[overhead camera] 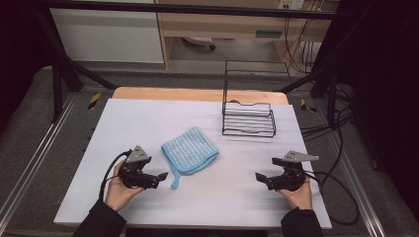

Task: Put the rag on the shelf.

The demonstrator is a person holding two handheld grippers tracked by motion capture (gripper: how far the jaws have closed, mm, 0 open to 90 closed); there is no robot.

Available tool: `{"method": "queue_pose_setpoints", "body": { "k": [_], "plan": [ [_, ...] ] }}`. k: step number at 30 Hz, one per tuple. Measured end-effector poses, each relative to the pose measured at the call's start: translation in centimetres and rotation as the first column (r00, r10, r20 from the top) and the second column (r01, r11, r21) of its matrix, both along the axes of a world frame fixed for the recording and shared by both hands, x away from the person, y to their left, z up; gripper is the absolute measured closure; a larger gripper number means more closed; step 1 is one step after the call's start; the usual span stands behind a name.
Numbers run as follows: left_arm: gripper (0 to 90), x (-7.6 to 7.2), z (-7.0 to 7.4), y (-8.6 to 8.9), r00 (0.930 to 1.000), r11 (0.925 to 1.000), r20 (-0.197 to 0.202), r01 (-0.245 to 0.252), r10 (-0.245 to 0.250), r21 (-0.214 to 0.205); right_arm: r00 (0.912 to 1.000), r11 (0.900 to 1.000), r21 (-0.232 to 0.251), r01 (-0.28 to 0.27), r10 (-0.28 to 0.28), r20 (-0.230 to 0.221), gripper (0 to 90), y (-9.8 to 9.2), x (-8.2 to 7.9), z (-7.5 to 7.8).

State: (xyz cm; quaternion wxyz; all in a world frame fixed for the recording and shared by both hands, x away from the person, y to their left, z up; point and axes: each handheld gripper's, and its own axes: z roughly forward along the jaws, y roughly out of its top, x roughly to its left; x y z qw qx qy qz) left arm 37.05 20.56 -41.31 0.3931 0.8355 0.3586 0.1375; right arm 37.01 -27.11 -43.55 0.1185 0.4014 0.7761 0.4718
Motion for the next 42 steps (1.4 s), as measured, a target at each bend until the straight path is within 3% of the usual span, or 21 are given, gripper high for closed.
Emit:
{"method": "queue_pose_setpoints", "body": {
  "k": [7,10,18,23,26,28,33,37,42],
  "plan": [
    [27.4,0.3,0.2,-2.6,0.9992,0.9984,-0.008,0.04,-0.04,0.038,1.0,1.0,-0.001,-0.001,0.001,-0.003,1.3,0.0,0.0,0.0],
    [29.4,0.5,-0.1,-3.7,0.9985,0.9964,-0.011,0.055,-0.054,0.065,1.0,1.0,-0.002,-0.002,0.002,-0.004,1.3,0.0,0.0,0.0],
    [41.5,1.3,-1.4,-5.6,0.9983,0.9896,-0.054,0.029,-0.022,0.141,1.0,1.0,-0.004,-0.002,0.002,-0.008,1.4,0.1,0.0,0.0],
    [50.4,1.2,-2.1,-5.1,0.9948,0.9915,-0.102,0.005,0.009,0.13,1.0,1.0,-0.006,-0.004,0.004,-0.007,1.4,0.0,0.0,0.0],
    [61.1,1.1,-2.5,-4.9,0.9893,0.9945,-0.145,0.001,0.014,0.105,0.9999,1.0,-0.006,-0.005,0.005,-0.01,1.5,0.1,0.0,-0.1],
    [61.4,1.2,-2.7,-5.0,0.987,0.9954,-0.159,-0.006,0.021,0.096,0.9999,1.0,-0.006,-0.004,0.004,-0.01,1.5,0.1,0.0,-0.1],
    [71.1,1.2,-2.8,-5.1,0.9855,0.9962,-0.163,-0.034,0.046,0.08,0.9999,1.0,-0.006,-0.006,0.006,-0.009,1.5,0.1,0.1,-0.1],
    [85.0,1.1,-2.6,-5.3,0.9845,0.9971,-0.169,-0.036,0.047,0.067,0.9999,1.0,-0.005,-0.006,0.006,-0.011,1.6,0.1,0.0,-0.1],
    [89.5,0.8,-2.4,-5.6,0.9847,0.9973,-0.168,-0.034,0.044,0.065,0.9999,0.9999,-0.009,-0.007,0.007,-0.009,1.6,0.2,0.0,-0.1]
  ]
}}
